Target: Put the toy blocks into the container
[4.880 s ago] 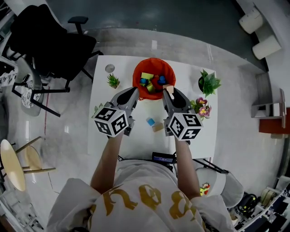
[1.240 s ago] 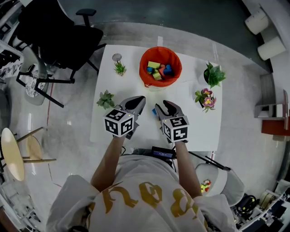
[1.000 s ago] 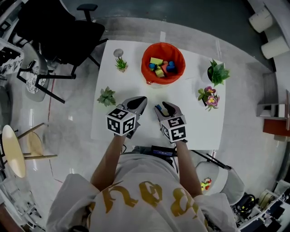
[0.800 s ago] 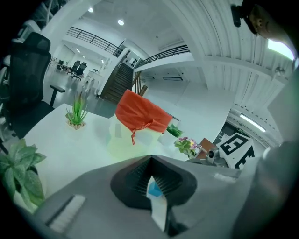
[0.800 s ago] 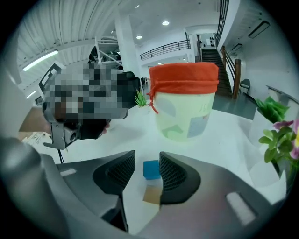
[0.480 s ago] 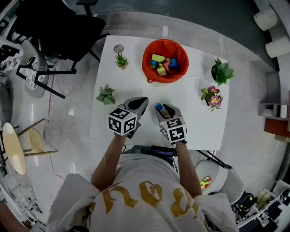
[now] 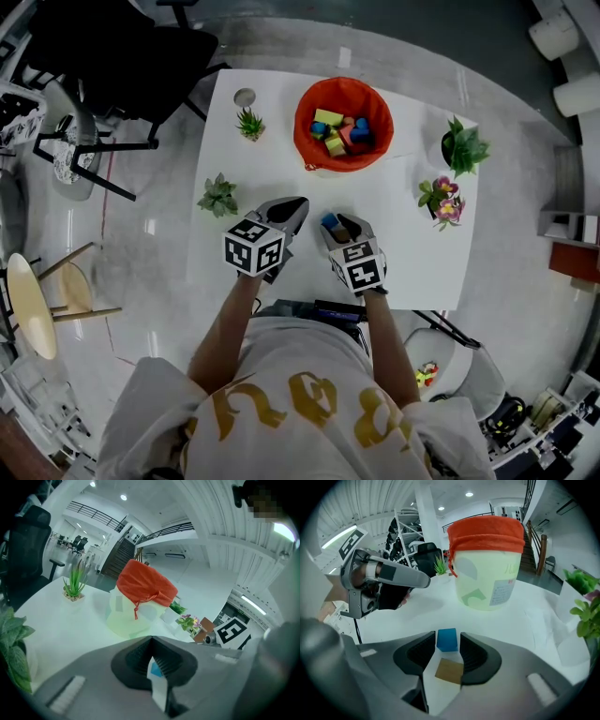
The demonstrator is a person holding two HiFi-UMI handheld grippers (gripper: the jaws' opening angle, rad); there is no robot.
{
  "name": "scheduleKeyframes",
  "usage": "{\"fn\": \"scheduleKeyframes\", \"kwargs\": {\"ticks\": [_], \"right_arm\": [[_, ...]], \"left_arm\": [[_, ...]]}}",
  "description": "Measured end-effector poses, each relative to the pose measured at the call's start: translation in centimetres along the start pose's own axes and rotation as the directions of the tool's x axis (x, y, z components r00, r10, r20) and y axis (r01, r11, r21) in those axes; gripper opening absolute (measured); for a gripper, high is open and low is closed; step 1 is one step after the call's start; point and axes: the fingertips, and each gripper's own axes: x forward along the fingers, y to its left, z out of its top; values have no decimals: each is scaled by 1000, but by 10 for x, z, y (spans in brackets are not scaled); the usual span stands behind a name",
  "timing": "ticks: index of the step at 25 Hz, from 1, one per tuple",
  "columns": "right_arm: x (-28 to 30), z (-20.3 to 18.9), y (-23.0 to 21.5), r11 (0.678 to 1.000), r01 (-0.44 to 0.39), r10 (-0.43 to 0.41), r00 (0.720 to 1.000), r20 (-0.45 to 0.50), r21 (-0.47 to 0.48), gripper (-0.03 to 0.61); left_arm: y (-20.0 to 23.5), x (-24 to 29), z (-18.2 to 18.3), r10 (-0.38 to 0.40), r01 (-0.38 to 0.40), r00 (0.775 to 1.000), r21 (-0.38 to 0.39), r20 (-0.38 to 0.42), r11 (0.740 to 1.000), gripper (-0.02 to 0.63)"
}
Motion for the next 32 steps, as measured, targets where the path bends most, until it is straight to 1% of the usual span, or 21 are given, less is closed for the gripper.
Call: {"fn": "scheduleKeyframes", "kwargs": {"ticks": [5,10,13,19,23,27,30,32], "right_arm": [[3,-3,-2,1000,13,-13,1000,1,-13,166],[3,-3,-2,1000,7,-7,1000,-1,-4,166],[0,-2,-6,999,33,-33,999,13,8,164],[-9,4,-9,998,40,-43,997,69,46,163],[-17,13,-13,996,64,-72,989,127,65,164],[-28,20,-16,993,71,-86,983,163,99,163],[-37,31,-21,987,74,-103,973,208,140,163],[-46,39,-25,983,90,-128,960,247,159,163]], "left_arm": [[3,5,2,-8,8,1000,-33,10,999,2],[2,7,0,-13,13,1000,-32,3,999,2],[0,7,1,-16,16,1000,-32,3,999,2],[-1,5,8,-18,19,1000,-30,19,999,2],[-2,2,12,-14,15,999,-28,33,999,2],[-2,-2,17,-8,10,999,-33,51,999,2],[-4,-5,23,-10,12,998,-28,64,1000,2],[-6,-6,27,-14,15,997,-19,72,1000,2]]}}
